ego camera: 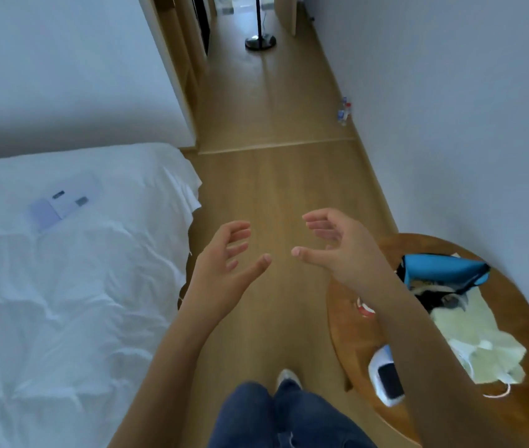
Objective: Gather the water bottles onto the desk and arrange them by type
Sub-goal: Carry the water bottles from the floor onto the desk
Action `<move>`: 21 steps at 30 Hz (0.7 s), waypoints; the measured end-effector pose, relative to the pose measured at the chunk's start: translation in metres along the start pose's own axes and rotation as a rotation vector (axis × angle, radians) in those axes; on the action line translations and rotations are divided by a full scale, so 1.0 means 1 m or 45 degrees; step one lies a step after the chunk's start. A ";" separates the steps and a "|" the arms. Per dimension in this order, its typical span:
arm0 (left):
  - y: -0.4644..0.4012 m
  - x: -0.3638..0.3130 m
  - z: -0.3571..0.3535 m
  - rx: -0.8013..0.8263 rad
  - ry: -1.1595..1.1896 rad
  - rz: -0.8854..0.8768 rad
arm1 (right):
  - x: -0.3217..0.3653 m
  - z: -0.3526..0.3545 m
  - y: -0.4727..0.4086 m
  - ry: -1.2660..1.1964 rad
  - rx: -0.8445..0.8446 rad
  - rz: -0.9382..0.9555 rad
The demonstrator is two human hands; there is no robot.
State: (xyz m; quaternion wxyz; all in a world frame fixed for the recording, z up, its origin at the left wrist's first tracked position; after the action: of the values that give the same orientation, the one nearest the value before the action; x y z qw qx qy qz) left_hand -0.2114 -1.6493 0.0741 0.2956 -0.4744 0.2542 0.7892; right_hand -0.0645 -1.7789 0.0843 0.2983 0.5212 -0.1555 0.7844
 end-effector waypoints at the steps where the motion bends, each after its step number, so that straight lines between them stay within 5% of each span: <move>1: -0.026 -0.005 0.002 0.001 0.003 0.001 | 0.003 0.005 -0.024 0.005 0.002 0.002; 21: -0.597 -0.078 -0.006 0.256 -0.018 -0.068 | -0.016 0.102 -0.531 -0.050 -0.221 -0.155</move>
State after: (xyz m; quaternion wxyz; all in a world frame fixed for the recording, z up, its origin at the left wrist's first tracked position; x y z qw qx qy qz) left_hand 0.2441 -1.2554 0.0702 0.3643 -0.4433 0.3172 0.7551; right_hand 0.3483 -1.4298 0.0761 0.3862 0.5170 -0.1968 0.7381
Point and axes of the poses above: each hand's wrist, its own y-axis away from the middle knuckle, its own z-axis out of the back of the hand, x = y × z, the point moved 7 cm from there along -y, towards the middle knuckle, and after that the axes turned 4 degrees about z, right-handed, at the moved point
